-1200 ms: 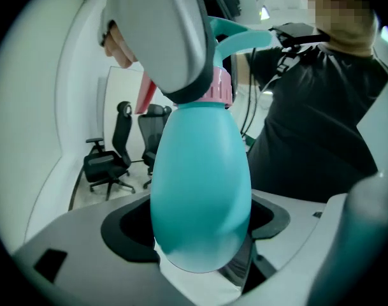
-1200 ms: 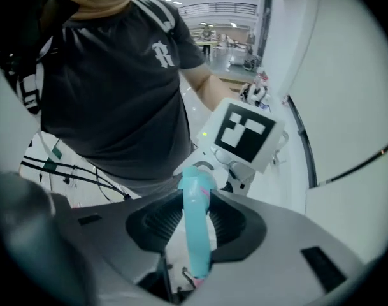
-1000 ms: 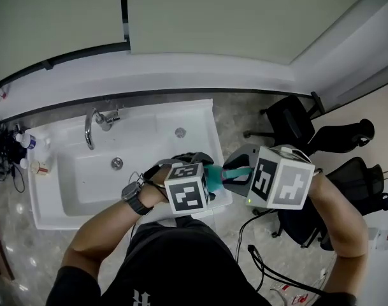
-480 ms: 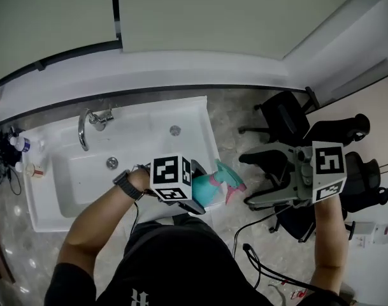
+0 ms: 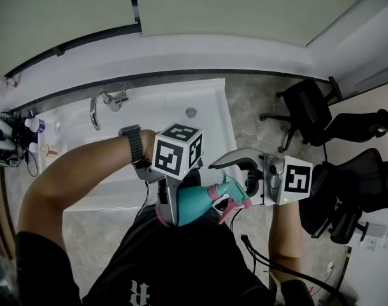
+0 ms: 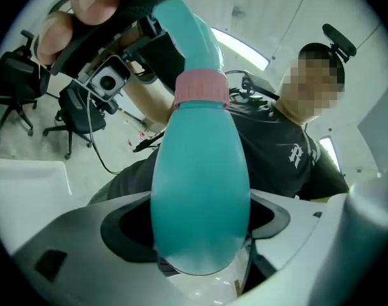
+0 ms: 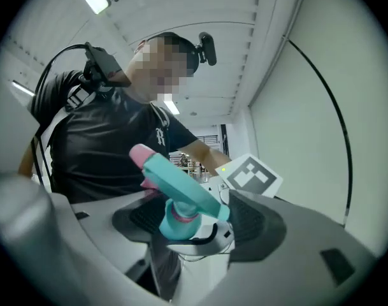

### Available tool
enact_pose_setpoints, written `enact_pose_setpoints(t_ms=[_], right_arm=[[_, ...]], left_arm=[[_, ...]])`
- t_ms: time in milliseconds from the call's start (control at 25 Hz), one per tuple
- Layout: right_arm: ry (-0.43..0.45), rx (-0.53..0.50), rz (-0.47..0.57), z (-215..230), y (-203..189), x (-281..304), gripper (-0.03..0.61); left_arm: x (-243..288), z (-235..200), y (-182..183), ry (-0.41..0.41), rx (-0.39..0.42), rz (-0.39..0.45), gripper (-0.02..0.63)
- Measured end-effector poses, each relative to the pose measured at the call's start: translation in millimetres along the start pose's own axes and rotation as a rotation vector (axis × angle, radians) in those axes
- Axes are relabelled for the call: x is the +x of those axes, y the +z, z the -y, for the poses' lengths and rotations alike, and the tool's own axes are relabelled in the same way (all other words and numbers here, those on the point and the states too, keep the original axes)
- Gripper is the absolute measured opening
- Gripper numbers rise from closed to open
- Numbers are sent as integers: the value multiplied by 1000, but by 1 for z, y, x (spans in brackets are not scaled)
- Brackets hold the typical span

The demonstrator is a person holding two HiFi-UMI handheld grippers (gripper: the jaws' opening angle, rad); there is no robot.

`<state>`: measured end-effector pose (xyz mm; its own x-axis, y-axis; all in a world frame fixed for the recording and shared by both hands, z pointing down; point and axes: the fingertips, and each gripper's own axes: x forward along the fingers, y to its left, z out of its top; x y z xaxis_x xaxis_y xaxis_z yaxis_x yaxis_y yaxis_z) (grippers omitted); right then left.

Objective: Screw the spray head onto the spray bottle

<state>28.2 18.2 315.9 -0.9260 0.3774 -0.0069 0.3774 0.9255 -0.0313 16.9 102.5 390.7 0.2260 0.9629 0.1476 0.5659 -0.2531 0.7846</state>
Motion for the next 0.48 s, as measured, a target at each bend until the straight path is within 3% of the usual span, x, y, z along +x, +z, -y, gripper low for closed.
enact_pose_setpoints(t_ms=[120,280,360,480], right_arm=[[50,-11,-28,-5,-1,0,273],[43,15,-149,-2,-4,3,272],[-21,133,-265,1,-14,2,261],[-209,405,-365,7,-31,-1,262]], left_arm=[[2,-2,4,-22,1,-3,391],[3,-5,0,-22,18,-38,391],[2,-11,-2,31,21,-46,391],[1,-15,-6,84,-1,-20,391]])
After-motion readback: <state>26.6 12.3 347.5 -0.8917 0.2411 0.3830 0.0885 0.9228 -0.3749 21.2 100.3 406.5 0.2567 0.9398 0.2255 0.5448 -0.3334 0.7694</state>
